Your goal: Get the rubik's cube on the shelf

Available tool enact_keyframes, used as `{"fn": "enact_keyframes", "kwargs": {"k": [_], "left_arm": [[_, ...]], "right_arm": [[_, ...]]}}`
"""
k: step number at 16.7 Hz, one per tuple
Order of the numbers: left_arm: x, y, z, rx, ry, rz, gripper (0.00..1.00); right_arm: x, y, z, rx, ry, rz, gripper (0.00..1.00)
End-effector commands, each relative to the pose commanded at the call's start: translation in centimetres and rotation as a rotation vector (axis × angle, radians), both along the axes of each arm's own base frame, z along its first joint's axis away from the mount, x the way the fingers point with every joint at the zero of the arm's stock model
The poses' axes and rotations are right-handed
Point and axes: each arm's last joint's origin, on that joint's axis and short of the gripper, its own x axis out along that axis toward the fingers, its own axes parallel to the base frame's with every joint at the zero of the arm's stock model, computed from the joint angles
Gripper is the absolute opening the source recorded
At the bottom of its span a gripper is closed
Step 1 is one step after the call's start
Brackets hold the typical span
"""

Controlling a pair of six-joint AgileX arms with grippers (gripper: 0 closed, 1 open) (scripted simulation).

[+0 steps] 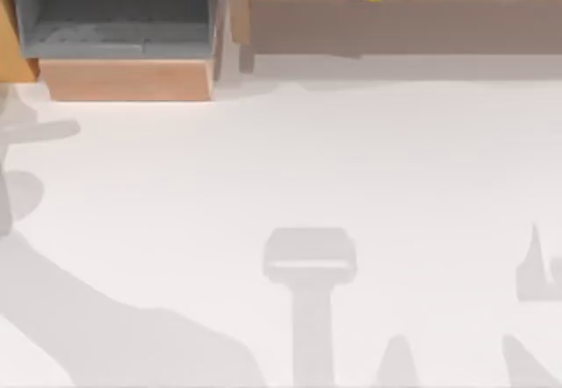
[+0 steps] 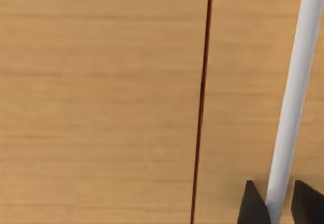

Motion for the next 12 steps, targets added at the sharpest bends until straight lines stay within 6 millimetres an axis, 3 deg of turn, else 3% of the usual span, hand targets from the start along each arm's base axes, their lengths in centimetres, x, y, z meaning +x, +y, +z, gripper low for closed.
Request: {"fn": "enact_keyframes", "kwargs": {"k": [7, 12], "left_arm": [[0.0, 0.0, 0.0, 0.0, 0.0, 0.0, 0.98], [0.0, 0.0, 0.0, 0.0, 0.0, 0.0, 1.0]], "right_arm": [[0.0, 0.0, 0.0, 0.0, 0.0, 0.0, 1.0], [0.0, 0.0, 0.0, 0.0, 0.0, 0.0, 1.0]]}}
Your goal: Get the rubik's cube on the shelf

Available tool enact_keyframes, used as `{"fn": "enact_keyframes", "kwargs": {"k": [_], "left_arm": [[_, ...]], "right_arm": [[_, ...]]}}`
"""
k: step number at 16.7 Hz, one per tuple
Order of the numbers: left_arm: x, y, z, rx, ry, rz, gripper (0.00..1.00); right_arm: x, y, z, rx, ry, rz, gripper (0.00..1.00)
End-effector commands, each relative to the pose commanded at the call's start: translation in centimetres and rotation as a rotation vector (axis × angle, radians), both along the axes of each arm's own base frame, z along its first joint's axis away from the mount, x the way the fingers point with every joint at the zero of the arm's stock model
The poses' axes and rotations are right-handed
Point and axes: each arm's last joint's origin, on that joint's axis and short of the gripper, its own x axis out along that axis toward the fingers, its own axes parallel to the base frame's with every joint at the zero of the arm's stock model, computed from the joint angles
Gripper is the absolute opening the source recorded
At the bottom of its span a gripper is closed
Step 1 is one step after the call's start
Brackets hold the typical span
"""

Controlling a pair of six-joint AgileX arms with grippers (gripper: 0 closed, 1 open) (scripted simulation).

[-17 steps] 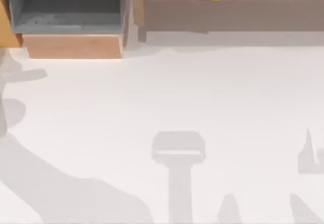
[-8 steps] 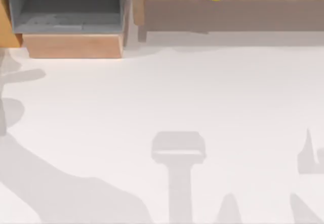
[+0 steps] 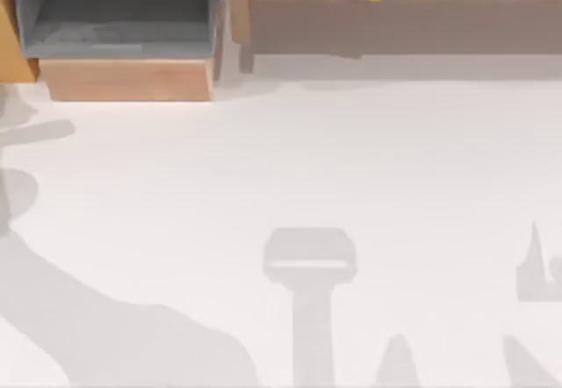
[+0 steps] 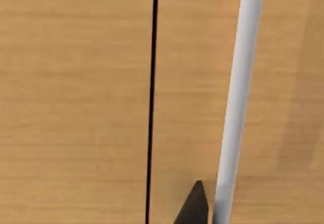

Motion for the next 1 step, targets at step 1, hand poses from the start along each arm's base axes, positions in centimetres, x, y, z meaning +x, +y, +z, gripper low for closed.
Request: {"fn": "enact_keyframes", "kwargs": {"k": [1], "left_arm": [[0.0, 0.0, 0.0, 0.0, 0.0, 0.0, 1.0]], "right_arm": [[0.0, 0.0, 0.0, 0.0, 0.0, 0.0, 1.0]]}}
